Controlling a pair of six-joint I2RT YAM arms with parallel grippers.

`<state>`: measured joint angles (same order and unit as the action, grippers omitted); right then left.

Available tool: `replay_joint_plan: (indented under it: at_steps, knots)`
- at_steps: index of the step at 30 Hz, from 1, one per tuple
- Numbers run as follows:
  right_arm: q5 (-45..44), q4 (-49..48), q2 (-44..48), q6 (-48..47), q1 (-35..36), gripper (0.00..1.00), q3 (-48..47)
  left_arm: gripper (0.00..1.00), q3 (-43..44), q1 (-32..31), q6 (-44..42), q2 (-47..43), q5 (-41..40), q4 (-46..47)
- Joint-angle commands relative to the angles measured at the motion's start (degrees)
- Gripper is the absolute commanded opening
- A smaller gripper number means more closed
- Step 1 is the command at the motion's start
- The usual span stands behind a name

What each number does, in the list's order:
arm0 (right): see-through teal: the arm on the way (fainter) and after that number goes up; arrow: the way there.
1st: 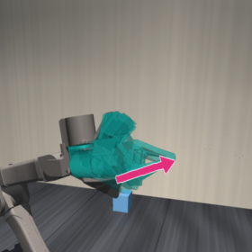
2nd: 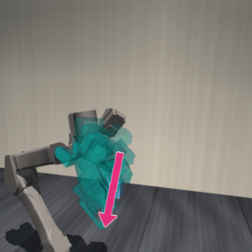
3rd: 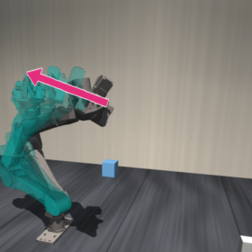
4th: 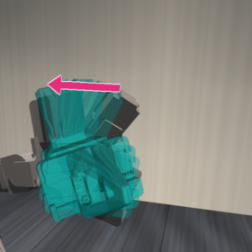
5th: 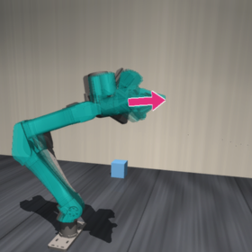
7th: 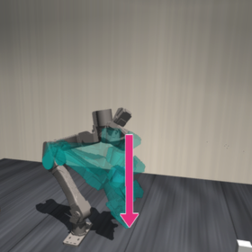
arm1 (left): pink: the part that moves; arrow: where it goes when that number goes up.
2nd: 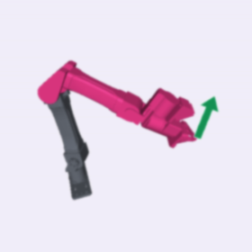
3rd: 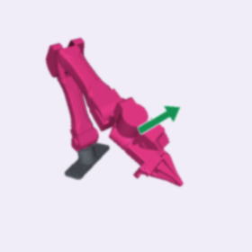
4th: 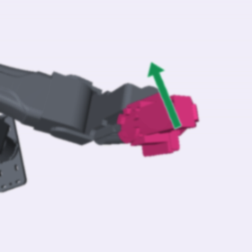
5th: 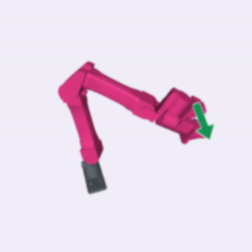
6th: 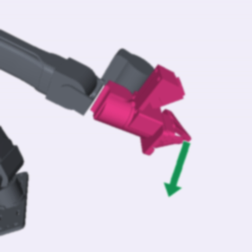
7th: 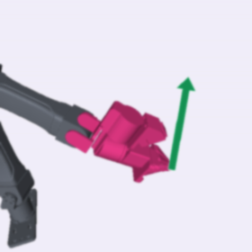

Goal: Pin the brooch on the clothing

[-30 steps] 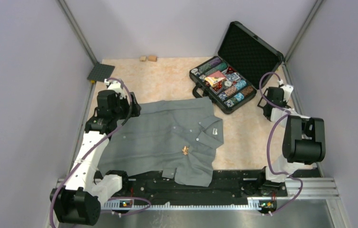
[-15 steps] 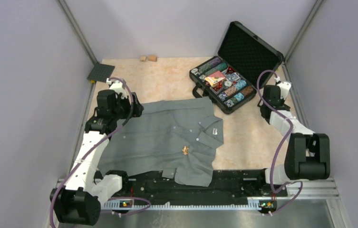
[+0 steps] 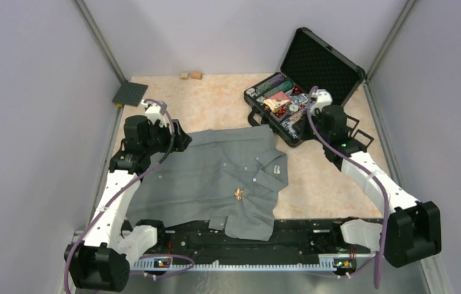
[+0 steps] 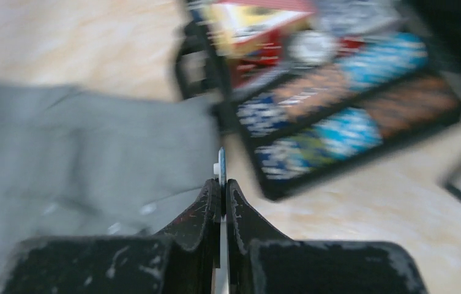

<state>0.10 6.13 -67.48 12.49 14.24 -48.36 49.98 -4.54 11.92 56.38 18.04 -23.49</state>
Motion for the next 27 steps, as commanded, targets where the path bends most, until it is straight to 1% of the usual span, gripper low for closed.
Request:
replay_joint_plan:
  at_steps: [1,2,3,5,7,9,12,14,15,17,19,20,22,24,27]
  knots:
    - [26.34,-5.41,-0.26,-3.2,7.36,0.0,-3.84,0.75,1.02,0.14,0.12,-0.95,7.99,2.96]
    - [31.58,-5.65,-1.32,-3.11,8.68,0.0,-5.14,0.75,1.42,0.14,-0.34,-0.97,8.93,2.53]
    - [34.93,-5.3,-3.23,-2.99,10.45,0.0,-6.68,0.75,1.72,0.14,-0.78,-1.19,9.75,2.22]
    - [38.21,-4.08,-5.49,-3.44,14.07,0.0,-9.59,0.75,1.77,0.14,-0.57,-2.07,12.58,3.04]
    - [39.44,-3.58,-6.93,-4.46,18.08,0.0,-11.65,0.75,0.61,0.15,0.42,-2.92,18.23,5.99]
    - [42.0,-7.64,-7.82,-3.68,20.73,0.0,-11.93,0.75,-1.0,0.17,3.04,-3.16,25.0,10.77]
    - [46.71,-17.21,-8.72,1.67,22.89,0.0,-10.3,0.73,-2.75,0.14,7.97,-2.35,36.34,17.71]
    - [47.87,-19.94,-9.37,2.93,24.19,0.0,-10.58,0.73,-4.0,0.05,11.05,-2.41,40.3,22.39]
    - [47.89,-20.24,-9.59,3.05,25.21,0.0,-11.08,0.72,-4.48,-0.09,12.15,-2.41,41.73,24.75]
    - [47.82,-20.28,-9.95,3.14,26.44,0.0,-12.04,0.72,-4.73,-0.84,12.21,-2.11,43.42,25.4]
    - [47.44,-20.24,-9.85,3.16,27.37,0.0,-12.52,0.64,-4.66,-2.67,12.03,-1.23,46.0,25.33]
    - [47.21,-20.06,-9.76,3.2,27.61,0.0,-12.69,0.63,-4.52,-3.52,11.92,-0.66,47.5,25.34]
    - [46.97,-19.49,-9.6,3.28,27.9,0.0,-12.92,0.62,-4.18,-6.07,10.98,-0.02,49.29,24.17]
    - [46.84,-19.23,-9.2,3.35,28.26,0.0,-12.91,0.62,-3.94,-7.53,9.41,-0.25,48.97,22.18]
    - [46.41,-18.84,-8.86,3.34,29.0,0.0,-13.16,0.62,-4.17,-9.06,9.04,-0.03,48.75,21.77]
